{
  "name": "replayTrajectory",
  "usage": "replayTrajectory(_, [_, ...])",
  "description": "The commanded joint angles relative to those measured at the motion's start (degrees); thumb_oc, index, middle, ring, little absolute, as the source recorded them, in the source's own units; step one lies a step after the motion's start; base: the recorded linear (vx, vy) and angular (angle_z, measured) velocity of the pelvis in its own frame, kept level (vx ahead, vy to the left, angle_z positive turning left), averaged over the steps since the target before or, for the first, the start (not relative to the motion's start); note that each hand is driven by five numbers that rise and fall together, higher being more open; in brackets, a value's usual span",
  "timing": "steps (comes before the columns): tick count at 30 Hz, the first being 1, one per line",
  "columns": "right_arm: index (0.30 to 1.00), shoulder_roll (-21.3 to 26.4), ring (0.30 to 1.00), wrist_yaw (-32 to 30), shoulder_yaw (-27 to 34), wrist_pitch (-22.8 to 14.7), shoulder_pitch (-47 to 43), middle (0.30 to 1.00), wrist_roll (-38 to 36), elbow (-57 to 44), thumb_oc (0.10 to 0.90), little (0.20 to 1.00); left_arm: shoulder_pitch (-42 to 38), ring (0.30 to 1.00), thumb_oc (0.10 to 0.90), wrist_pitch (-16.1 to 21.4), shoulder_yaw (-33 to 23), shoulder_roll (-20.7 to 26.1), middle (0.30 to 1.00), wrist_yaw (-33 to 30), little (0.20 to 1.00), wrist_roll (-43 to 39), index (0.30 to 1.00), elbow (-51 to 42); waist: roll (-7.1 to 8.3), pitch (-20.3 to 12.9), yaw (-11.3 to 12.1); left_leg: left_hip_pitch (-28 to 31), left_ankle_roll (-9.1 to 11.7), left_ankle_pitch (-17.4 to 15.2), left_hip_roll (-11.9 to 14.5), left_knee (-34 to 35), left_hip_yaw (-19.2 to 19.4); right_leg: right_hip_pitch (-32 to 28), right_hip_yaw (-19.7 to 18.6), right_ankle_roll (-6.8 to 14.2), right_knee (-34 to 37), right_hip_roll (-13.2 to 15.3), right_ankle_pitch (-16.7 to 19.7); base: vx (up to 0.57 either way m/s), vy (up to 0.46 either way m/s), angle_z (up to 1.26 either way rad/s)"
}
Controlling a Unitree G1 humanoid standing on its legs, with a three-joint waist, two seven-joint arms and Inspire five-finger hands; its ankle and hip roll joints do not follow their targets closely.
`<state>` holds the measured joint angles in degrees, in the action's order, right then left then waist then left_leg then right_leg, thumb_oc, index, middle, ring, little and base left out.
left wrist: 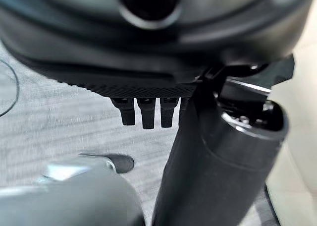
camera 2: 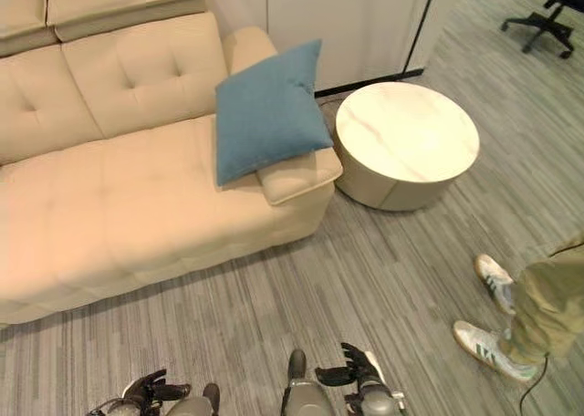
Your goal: Pick up all the scattered cushions and arrange them neatly on the sofa.
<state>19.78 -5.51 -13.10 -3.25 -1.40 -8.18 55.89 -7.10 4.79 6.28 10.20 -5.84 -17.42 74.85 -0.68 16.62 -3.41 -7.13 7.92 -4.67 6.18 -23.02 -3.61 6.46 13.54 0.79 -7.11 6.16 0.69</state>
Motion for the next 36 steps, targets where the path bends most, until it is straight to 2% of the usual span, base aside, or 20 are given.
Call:
replayTrajectory(1, [0.900, 0.18, 0.900, -2.09, -1.75, -2.64, -1.32, 0.900, -1.20, -6.15, 0.800, 0.900, 0.19, 0.900, 0.800, 0.62, 3.43, 2.32, 0.900, -1.60, 0.900, -0.49, 0.900, -6.50, 1.60, 2.86, 3.12, -1.41, -3.52, 3.21, 4.24, -13.59, 7.95, 0.53, -2.55, 3.25, -0.21, 1.79, -3.18, 0.25, -0.311, 0.66])
replayTrajectory(4, [0.900, 0.77, 0.900, -2.26, -1.59, -2.71, -1.56, 0.900, -1.11, -6.97, 0.800, 0.900, 0.05, 0.900, 0.800, 0.78, 4.09, 2.49, 0.900, -1.72, 0.900, -0.08, 0.900, -7.67, 1.37, 3.00, 3.74, -3.22, -3.77, 3.04, 5.49, -11.33, 10.15, -1.15, -0.77, 3.11, 0.83, 1.26, -4.02, 0.20, -0.107, 0.65])
replayTrajectory(6, [0.900, 2.30, 0.900, -2.71, -0.66, -3.27, -2.03, 0.900, -1.52, -11.28, 0.800, 0.900, 0.89, 0.900, 0.800, 0.92, 4.13, 3.16, 0.900, -1.81, 0.900, -0.39, 0.900, -9.90, 0.79, 3.34, 5.99, -7.38, -3.98, 2.13, 3.90, 0.76, 12.14, -4.07, 0.73, 3.67, 2.64, -0.47, -5.87, 0.38, -0.027, 0.60])
replayTrajectory(8, [0.900, 2.34, 0.900, -2.95, 0.09, -3.68, -2.41, 0.900, -2.14, -12.40, 0.800, 0.900, 2.11, 0.900, 0.800, 0.95, 3.98, 3.44, 0.900, -1.65, 0.900, -0.67, 0.900, -10.78, -0.57, 3.11, 8.26, -8.44, -2.28, 9.15, 3.32, 13.54, 10.05, -5.97, 0.47, 3.81, 2.39, -2.91, -7.67, 0.40, 0.065, 0.40])
replayTrajectory(10, [0.900, 2.45, 0.900, -3.63, 0.88, -4.08, -3.24, 0.900, -2.52, -13.56, 0.800, 0.900, 2.55, 0.900, 0.800, 0.92, 3.65, 3.67, 0.900, -1.59, 0.900, -0.73, 0.900, -10.03, -0.12, 3.32, 10.05, -10.61, -1.39, 11.17, 3.17, 20.01, 9.35, -8.26, -0.08, 3.62, 1.89, -3.96, -9.52, 0.37, 0.029, -0.11])
replayTrajectory(14, [0.900, 2.36, 0.900, -4.57, 2.81, -4.84, -4.05, 0.900, -3.64, -17.66, 0.800, 0.900, 3.78, 0.900, 0.800, 1.01, 3.39, 4.66, 0.900, -1.82, 0.900, 1.28, 0.900, -10.15, 1.14, 2.52, 11.09, -9.76, -1.59, 12.44, 2.71, 18.10, 7.06, -10.34, -1.60, 3.62, 0.01, -5.75, -11.74, 0.32, 0.083, -0.30])
replayTrajectory(17, [0.900, 2.12, 0.900, -5.98, 6.82, -5.61, -3.93, 0.900, -5.66, -20.19, 0.800, 0.900, 5.21, 0.900, 0.800, 1.77, 4.32, 7.43, 0.900, -1.77, 0.900, 2.30, 0.900, -17.19, 4.05, 1.77, 11.75, -9.11, -3.53, 8.54, 1.47, 12.76, 7.21, -10.65, -3.31, 5.47, -6.38, -4.32, -13.14, 0.29, 0.162, -0.44])
replayTrajectory(21, [0.900, 2.17, 0.900, -6.99, 9.41, -5.90, -4.10, 0.900, -6.46, -22.25, 0.800, 0.900, 5.43, 0.900, 0.800, 2.16, 5.96, 9.33, 0.900, -1.72, 0.900, 4.69, 0.900, -23.42, 4.09, 2.06, 11.05, -7.41, -5.12, 5.93, 1.31, 11.43, 8.23, -7.01, -3.06, 8.28, -15.66, -2.26, -10.35, 0.09, 0.119, -0.09])
replayTrajectory(22, [0.900, 3.16, 0.900, -8.04, 12.77, -6.72, -3.61, 0.900, -7.33, -26.64, 0.800, 0.900, 5.53, 0.900, 0.800, 3.21, 6.92, 13.51, 0.900, -0.89, 0.900, 5.70, 0.900, -34.91, 3.68, 2.85, 9.75, -5.57, -6.24, 3.52, 0.94, 9.76, 8.41, -3.05, -3.37, 10.16, -24.63, 0.16, -6.73, 0.13, 0.116, -0.05])
replayTrajectory(24, [0.900, 3.62, 0.900, -8.44, 14.29, -7.17, -3.27, 0.900, -7.53, -28.74, 0.800, 0.900, 5.81, 0.900, 0.800, 3.91, 6.45, 15.40, 0.900, -0.22, 0.900, 5.13, 0.900, -39.30, 3.29, 2.80, 9.53, -4.90, -6.47, 2.87, 1.01, 9.61, 8.36, -1.96, -3.06, 10.45, -25.33, 1.32, -5.58, 0.13, 0.044, 0.12])
replayTrajectory(25, [0.900, 5.32, 0.900, -8.74, 17.11, -8.19, -3.46, 0.900, -7.96, -32.99, 0.800, 0.900, 5.81, 0.900, 0.800, 5.73, 4.96, 18.60, 0.900, 1.71, 0.900, 2.10, 0.900, -46.59, 2.84, 3.06, 9.06, -4.09, -5.90, 1.43, 1.71, 9.14, 8.48, -1.85, -0.75, 9.87, -21.63, 5.28, -5.90, 0.13, -0.109, 0.05])
replayTrajectory(26, [0.900, 7.11, 0.900, -8.62, 19.10, -8.66, -3.33, 0.900, -8.16, -34.19, 0.800, 0.900, 5.88, 0.900, 0.800, 6.40, 4.26, 20.57, 0.900, 2.90, 0.900, -0.04, 0.900, -50.62, 2.46, 3.05, 8.86, -3.84, -5.18, 1.08, 2.65, 9.41, 8.16, -1.46, 0.45, 9.48, -18.66, 7.21, -6.16, 0.20, -0.169, -0.06])
replayTrajectory(28, [0.900, 10.80, 0.900, -9.25, 23.58, -8.13, -2.14, 0.900, -8.13, -36.45, 0.800, 0.900, 4.88, 0.900, 0.800, 6.62, 3.55, 24.01, 0.900, 4.85, 0.900, -1.76, 0.900, -57.55, 2.85, 2.63, 7.51, -3.33, -3.93, -0.08, 2.98, 9.61, 7.17, -1.02, -1.61, 9.63, -11.07, 9.04, -5.52, 0.15, -0.159, -0.02])
replayTrajectory(29, [0.900, 10.76, 0.900, -9.24, 23.67, -8.05, -2.04, 0.900, -8.11, -36.58, 0.800, 0.900, 4.93, 0.900, 0.800, 6.50, 3.55, 24.06, 0.900, 4.87, 0.900, -1.78, 0.900, -57.71, 2.78, 2.48, 7.52, -3.47, -3.96, 0.24, 3.03, 9.83, 7.13, -1.05, -1.51, 9.59, -10.55, 8.91, -5.06, 0.20, -0.185, 0.21])
replayTrajectory(30, [0.900, 13.72, 0.900, -9.29, 29.19, -7.41, 1.05, 0.900, -8.51, -38.86, 0.800, 0.900, 2.32, 0.900, 0.800, 6.73, 2.98, 26.08, 0.900, 6.01, 0.900, -2.00, 0.900, -62.51, 4.38, 1.93, 5.59, -3.69, -3.46, -0.79, 2.03, 8.52, 6.24, -1.91, -6.51, 10.95, -2.88, 8.41, -3.95, 0.17, -0.208, 0.76])
replayTrajectory(31, [0.900, 16.76, 0.900, -9.55, 32.48, -7.35, 1.15, 0.900, -8.55, -39.46, 0.800, 0.900, -0.25, 0.900, 0.800, 6.62, 2.75, 27.18, 0.900, 7.40, 0.900, -3.09, 0.900, -64.88, 5.12, 1.67, 5.44, -4.26, -3.05, -0.80, 1.93, 8.17, 6.34, -1.99, -5.81, 12.21, -1.84, 8.40, -1.82, 0.17, -0.346, 0.85])
replayTrajectory(32, [0.900, 24.01, 0.900, -8.93, 34.41, -7.09, -2.00, 0.900, -8.79, -39.05, 0.800, 0.900, -4.55, 0.900, 0.800, 6.92, 3.83, 29.38, 0.900, 8.56, 0.900, -4.82, 0.900, -67.90, 5.50, 2.04, 5.16, -5.54, -2.28, -0.01, 2.84, 8.17, 5.82, -1.78, -5.07, 12.07, -0.84, 7.67, -1.41, 0.01, -0.283, 0.78])
replayTrajectory(34, [0.900, 31.82, 0.900, -9.08, 31.16, -7.59, -11.13, 0.900, -11.12, -33.91, 0.800, 0.900, -10.93, 0.900, 0.800, 6.74, 6.50, 29.89, 0.900, 7.60, 0.900, -7.75, 0.900, -66.45, 4.95, 2.79, 5.45, -6.88, -1.31, 1.18, 3.58, 9.18, 4.88, -1.21, -4.48, 11.76, 0.21, 6.68, -1.14, -0.07, -0.148, 0.30])
replayTrajectory(35, [0.900, 32.34, 0.900, -9.01, 30.54, -7.88, -12.27, 0.900, -11.37, -32.99, 0.800, 0.900, -11.47, 0.900, 0.800, 6.88, 6.41, 29.75, 0.900, 7.59, 0.900, -7.87, 0.900, -66.00, 4.75, 2.98, 5.20, -7.05, -1.27, 1.29, 3.64, 9.26, 4.81, -1.06, -4.42, 11.71, 0.24, 6.60, -1.07, -0.14, -0.078, 0.07])
replayTrajectory(36, [0.900, 38.05, 0.900, -8.91, 24.35, -7.50, -24.30, 0.900, -14.63, -25.50, 0.800, 0.900, -20.88, 0.900, 0.800, 6.81, 11.38, 30.01, 0.900, 6.18, 0.900, -9.38, 0.900, -63.12, 4.14, 4.24, 5.32, -8.10, -0.51, 3.05, 4.23, 11.25, 4.15, 0.51, -4.23, 11.33, 0.75, 5.71, -1.12, -0.12, -0.068, -0.20])
